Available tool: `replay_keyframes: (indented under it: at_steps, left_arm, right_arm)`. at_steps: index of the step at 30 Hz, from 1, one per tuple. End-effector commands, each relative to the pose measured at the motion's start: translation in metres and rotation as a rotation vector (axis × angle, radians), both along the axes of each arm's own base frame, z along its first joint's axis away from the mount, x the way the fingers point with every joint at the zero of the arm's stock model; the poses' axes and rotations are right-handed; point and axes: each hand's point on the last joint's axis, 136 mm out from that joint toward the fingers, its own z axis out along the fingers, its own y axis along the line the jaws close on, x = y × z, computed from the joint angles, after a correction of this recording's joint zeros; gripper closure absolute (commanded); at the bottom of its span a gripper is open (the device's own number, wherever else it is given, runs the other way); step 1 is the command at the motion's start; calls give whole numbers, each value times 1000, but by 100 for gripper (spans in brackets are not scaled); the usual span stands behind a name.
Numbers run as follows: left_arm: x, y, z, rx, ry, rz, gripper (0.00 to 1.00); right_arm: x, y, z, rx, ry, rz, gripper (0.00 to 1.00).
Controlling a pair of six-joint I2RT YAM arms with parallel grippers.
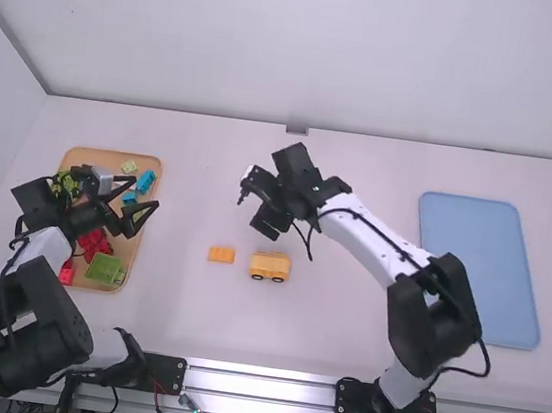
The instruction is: Assemble lego blocks to make yellow taxi
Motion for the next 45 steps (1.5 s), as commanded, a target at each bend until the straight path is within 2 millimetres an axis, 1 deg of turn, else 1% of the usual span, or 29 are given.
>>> replay_keyframes:
  at_steps: [1,2,4,6,9,10,11,13,14,16,17,18,21,23,25,26,27,29,30,31,33,36,39,40,41,42,45]
  left_arm:
    - [-6,-11,12,6,-73,-63,1]
    - [-5,-14,10,21,-80,-71,1]
    - [-4,-26,8,57,-105,-112,1]
    - [-2,-43,2,95,-116,-160,1]
    - [4,-74,-15,200,-108,-234,1]
    - [5,-77,-16,207,-109,-241,1]
    - [3,-107,-30,304,-146,-342,1]
    - [-2,-125,-38,361,-180,-416,1]
    - [-8,-140,-48,416,-205,-485,2]
    - [-17,-155,-64,488,-233,-568,1]
    - [-17,-156,-65,492,-236,-575,1]
    - [-22,-162,-73,517,-246,-618,1]
    - [-25,-166,-89,500,-212,-647,1]
    - [-21,-162,-102,499,-186,-653,1]
    - [-20,-162,-108,482,-175,-664,1]
    - [-16,-162,-116,468,-148,-673,1]
    - [-16,-163,-120,452,-130,-682,1]
    - [-18,-167,-128,438,-119,-729,1]
    - [-24,-168,-134,443,-136,-777,1]
    - [-25,-168,-134,445,-139,-783,1]
    - [-32,-167,-142,467,-143,-830,1]
    - [-31,-160,-151,501,-96,-822,1]
    - [-30,-159,-156,507,-97,-807,1]
    - [-31,-161,-159,514,-112,-808,1]
    - [-31,-161,-159,515,-114,-809,1]
    - [-32,-161,-162,521,-122,-807,1]
    - [-34,-161,-168,519,-121,-803,1]
  right_arm:
    - [-18,-11,13,78,-10,8,1]
    - [-20,-14,15,100,-18,12,1]
    - [-27,-22,15,154,-30,37,1]
    - [-34,-27,14,222,-35,72,1]
    - [-42,-33,8,340,-27,113,1]
    - [-42,-33,7,356,-26,119,1]
    - [-48,-40,2,429,-14,143,1]
    - [-52,-45,-2,471,-12,162,1]
    - [-57,-49,-7,498,-19,188,1]
    - [-65,-54,-13,520,-36,227,0]
    - [-66,-56,-14,522,-40,232,1]
    - [-69,-59,-17,532,-53,248,1]
    - [-77,-64,-22,567,-60,263,1]
    - [-82,-66,-23,591,-72,278,1]
    - [-84,-66,-23,599,-78,286,1]
    - [-86,-66,-25,599,-82,288,1]
    - [-88,-66,-25,599,-81,290,1]
    - [-88,-68,-27,598,-77,283,1]
    - [-88,-69,-28,597,-74,279,1]
    - [-88,-69,-28,597,-74,279,1]
    - [-88,-69,-29,596,-70,277,1]
    - [-89,-69,-30,594,-63,274,1]
    - [-89,-69,-41,582,-58,286,1]
    - [-89,-68,-49,583,-45,292,1]
    - [-89,-68,-49,583,-43,292,1]
    - [-89,-67,-57,586,-29,293,1]
    - [-94,-64,-62,626,-9,324,1]
